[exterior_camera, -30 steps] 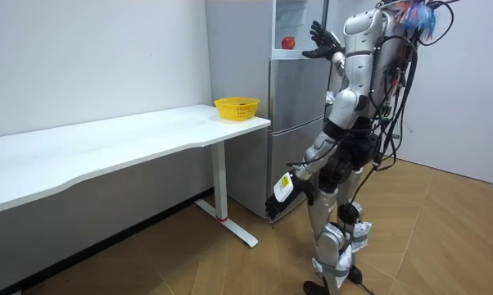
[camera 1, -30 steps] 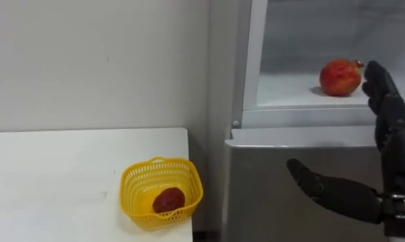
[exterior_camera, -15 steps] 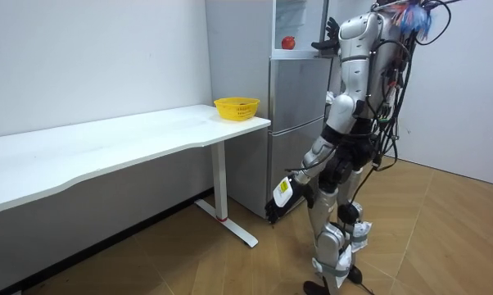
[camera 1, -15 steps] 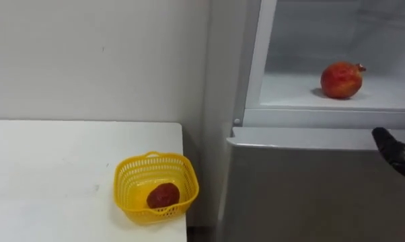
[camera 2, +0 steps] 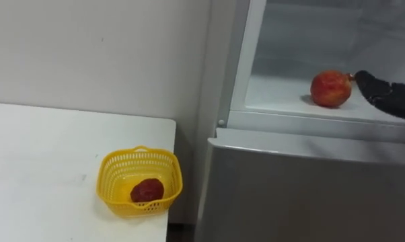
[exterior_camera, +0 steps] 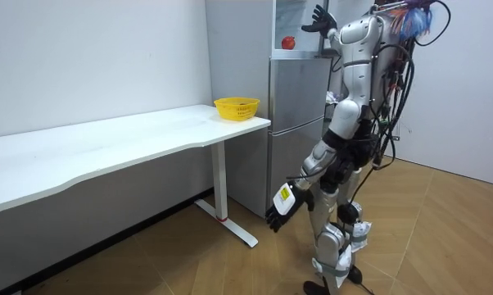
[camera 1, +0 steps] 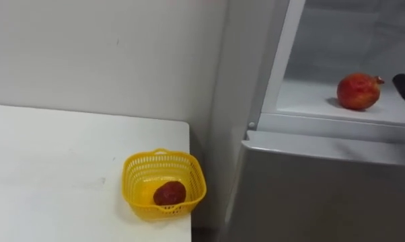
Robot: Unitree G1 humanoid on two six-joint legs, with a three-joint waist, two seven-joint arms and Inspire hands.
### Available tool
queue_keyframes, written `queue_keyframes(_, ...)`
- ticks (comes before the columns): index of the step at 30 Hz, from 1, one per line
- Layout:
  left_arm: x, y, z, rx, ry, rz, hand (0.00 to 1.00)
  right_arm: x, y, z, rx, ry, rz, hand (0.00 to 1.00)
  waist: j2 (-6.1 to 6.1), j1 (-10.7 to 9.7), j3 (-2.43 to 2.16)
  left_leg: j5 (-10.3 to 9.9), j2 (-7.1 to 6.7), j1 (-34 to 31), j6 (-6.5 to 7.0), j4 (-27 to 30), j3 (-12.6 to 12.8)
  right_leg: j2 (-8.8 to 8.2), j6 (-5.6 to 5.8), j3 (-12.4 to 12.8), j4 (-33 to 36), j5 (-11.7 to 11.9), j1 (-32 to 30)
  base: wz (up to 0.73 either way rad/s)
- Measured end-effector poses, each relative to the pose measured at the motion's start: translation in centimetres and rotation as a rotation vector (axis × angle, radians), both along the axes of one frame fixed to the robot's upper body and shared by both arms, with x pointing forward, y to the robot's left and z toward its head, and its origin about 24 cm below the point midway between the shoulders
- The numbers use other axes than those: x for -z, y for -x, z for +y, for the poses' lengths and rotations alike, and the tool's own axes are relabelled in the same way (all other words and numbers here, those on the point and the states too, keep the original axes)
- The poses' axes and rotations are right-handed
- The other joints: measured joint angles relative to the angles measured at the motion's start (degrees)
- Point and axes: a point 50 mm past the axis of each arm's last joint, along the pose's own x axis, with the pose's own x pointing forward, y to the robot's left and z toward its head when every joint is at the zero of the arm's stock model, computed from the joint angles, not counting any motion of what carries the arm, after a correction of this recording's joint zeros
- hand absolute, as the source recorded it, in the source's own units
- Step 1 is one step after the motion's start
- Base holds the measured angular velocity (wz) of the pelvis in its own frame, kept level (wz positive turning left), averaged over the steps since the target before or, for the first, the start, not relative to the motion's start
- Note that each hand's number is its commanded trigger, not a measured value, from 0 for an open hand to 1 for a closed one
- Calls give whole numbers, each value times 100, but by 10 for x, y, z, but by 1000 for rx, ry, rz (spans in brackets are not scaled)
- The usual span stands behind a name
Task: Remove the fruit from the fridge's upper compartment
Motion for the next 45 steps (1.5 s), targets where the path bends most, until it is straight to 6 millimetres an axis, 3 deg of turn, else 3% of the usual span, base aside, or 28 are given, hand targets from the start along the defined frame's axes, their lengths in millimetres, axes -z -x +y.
queue_keyframes(5, -3, 12, 7, -18, -20, 17, 0, -5, -4, -7, -33, -18, 12, 0, -8, -14, -10, -1, 49, -1, -1, 2, 2, -12, -3, -46, 22, 2, 23, 0)
queue_keyframes(17, -6, 20, 13, -46, -47, 37, 0, 16, -22, -20, -99, -212, 103, 0, -48, -1, -62, 2, 42, -90, -6, 47, -67, -53, -16, -216, 17, 10, 46, 5)
queue_keyframes(31, -6, 22, 16, -65, -57, 45, 0, 33, -25, -25, -121, -219, 204, 0, -56, 113, -43, 3, -19, -133, -3, 91, -153, -88, -7, -328, 16, 4, 36, 3)
queue_keyframes(36, -6, 23, 16, -69, -55, 48, 0, 36, -29, -18, -175, -199, 231, 0, -129, 146, -52, 3, -19, -178, -3, 92, -165, -94, -8, -360, 16, 0, -6, 1)
queue_keyframes(40, -5, 24, 16, -68, -55, 49, 0, 34, -34, -16, -210, -203, 251, 0, -225, 154, -34, 3, -17, -189, -3, 98, -168, -90, -9, -364, 12, 0, -17, 0)
queue_keyframes(45, -6, 23, 17, -67, -60, 46, 0, 25, -39, -24, -199, -156, 288, 0, -300, 320, -54, 2, -17, -213, -2, 102, -170, -84, -8, -381, 27, 3, -45, 0)
